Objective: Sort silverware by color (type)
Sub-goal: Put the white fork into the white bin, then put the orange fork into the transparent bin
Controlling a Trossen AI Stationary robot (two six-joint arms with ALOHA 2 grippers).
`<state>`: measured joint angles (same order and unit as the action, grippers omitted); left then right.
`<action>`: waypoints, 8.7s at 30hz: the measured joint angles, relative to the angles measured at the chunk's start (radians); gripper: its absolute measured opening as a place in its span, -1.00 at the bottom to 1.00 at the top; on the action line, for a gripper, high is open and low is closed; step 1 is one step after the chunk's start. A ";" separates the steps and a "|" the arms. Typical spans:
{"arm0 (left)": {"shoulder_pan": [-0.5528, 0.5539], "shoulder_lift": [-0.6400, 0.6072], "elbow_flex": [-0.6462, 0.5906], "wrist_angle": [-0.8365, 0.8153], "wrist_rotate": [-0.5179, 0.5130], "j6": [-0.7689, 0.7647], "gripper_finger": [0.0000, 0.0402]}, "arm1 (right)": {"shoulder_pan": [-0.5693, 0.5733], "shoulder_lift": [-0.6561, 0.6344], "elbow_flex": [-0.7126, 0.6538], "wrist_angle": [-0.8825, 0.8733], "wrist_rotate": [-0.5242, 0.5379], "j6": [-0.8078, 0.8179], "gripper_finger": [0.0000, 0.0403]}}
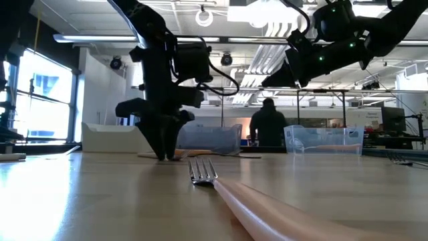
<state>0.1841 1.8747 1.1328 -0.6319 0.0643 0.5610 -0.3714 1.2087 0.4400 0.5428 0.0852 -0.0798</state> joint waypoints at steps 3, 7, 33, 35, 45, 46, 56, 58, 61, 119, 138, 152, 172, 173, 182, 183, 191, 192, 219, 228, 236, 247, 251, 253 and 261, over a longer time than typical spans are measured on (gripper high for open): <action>0.003 0.010 0.004 -0.003 0.001 0.001 -0.45 | 0.000 0.000 0.000 -0.002 0.000 -0.004 -1.00; 0.010 0.011 0.004 0.003 -0.015 0.003 -0.57 | 0.000 0.000 0.000 0.000 0.000 -0.007 -1.00; 0.048 0.010 0.085 -0.198 -0.065 -0.021 -0.99 | 0.000 0.000 0.000 0.001 0.000 -0.007 -1.00; 0.055 0.010 0.097 -0.234 -0.062 -0.029 -0.99 | 0.000 0.000 0.000 0.001 0.000 -0.007 -1.00; 0.161 -0.108 0.121 -0.347 -0.105 -0.060 -1.00 | 0.000 0.000 0.000 0.000 0.000 -0.009 -1.00; 0.179 -0.133 0.121 -0.356 -0.105 -0.068 -1.00 | 0.000 0.000 0.000 0.000 0.000 -0.010 -1.00; 0.446 -0.350 0.122 -0.386 -0.232 -0.117 -1.00 | 0.000 0.000 0.000 0.001 -0.017 -0.008 -1.00; 0.515 -0.350 0.122 -0.385 -0.232 -0.130 -1.00 | 0.000 0.000 0.000 0.001 -0.017 -0.008 -1.00; 0.614 -0.318 0.122 -0.359 -0.232 -0.131 -1.00 | 0.000 0.000 0.000 0.001 -0.018 -0.008 -1.00; 0.332 -0.451 0.007 -0.022 -0.165 -0.355 -0.56 | 0.000 -0.087 0.000 -0.065 -0.019 -0.060 -1.00; 0.145 -0.004 0.209 0.070 -0.081 -0.531 -0.04 | -0.001 -0.266 0.000 -0.225 -0.018 -0.056 -1.00; 0.203 0.178 0.306 0.071 -0.076 -0.488 -0.07 | -0.001 -0.266 0.000 -0.235 -0.018 -0.056 -1.00; 0.213 0.238 0.308 0.083 -0.047 -0.478 -0.22 | -0.001 -0.266 0.000 -0.229 -0.018 -0.057 -1.00; 0.214 0.236 0.308 0.082 -0.047 -0.478 -0.25 | -0.001 -0.266 0.000 -0.229 -0.018 -0.057 -1.00; 0.218 0.237 0.314 0.077 -0.050 -0.479 -0.86 | -0.001 -0.266 0.000 -0.228 -0.018 -0.058 -1.00; 0.218 0.237 0.320 0.070 -0.051 -0.479 -0.90 | -0.001 -0.266 0.000 -0.227 -0.018 -0.058 -1.00; 0.205 0.235 0.420 -0.029 -0.048 -0.479 -0.88 | -0.001 -0.266 0.000 -0.224 -0.018 -0.059 -1.00; 0.199 0.235 0.430 -0.049 -0.042 -0.482 -0.89 | -0.001 -0.266 0.000 -0.224 -0.018 -0.059 -1.00; -0.147 0.152 0.154 0.553 -0.118 -1.179 -0.91 | 0.074 -0.267 0.000 -0.227 0.017 -0.004 -1.00; -0.147 0.219 0.156 0.644 -0.081 -1.196 -0.87 | 0.151 -0.267 0.000 -0.247 0.079 0.036 -1.00; -0.148 0.223 0.155 0.646 -0.050 -1.134 -0.49 | 0.205 -0.268 0.000 -0.322 0.117 0.182 -1.00; -0.124 0.155 0.156 0.554 0.017 -0.906 -0.45 | 0.324 -0.222 0.000 -0.546 0.164 0.674 -1.00; -0.125 0.129 0.154 0.513 0.070 -0.812 -0.73 | 0.383 -0.145 0.000 -0.547 0.205 0.834 -1.00; -0.123 0.107 0.121 0.541 0.085 -0.786 -0.86 | 0.404 -0.094 0.001 -0.531 0.210 0.908 -1.00; -0.038 -0.048 -0.235 0.982 0.137 -0.873 -0.95 | 0.486 0.080 0.046 -0.521 0.227 1.159 -1.00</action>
<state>0.1463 1.8267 0.8979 0.3503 0.2011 -0.3116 0.1147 1.2882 0.4855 0.0219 0.3126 1.0796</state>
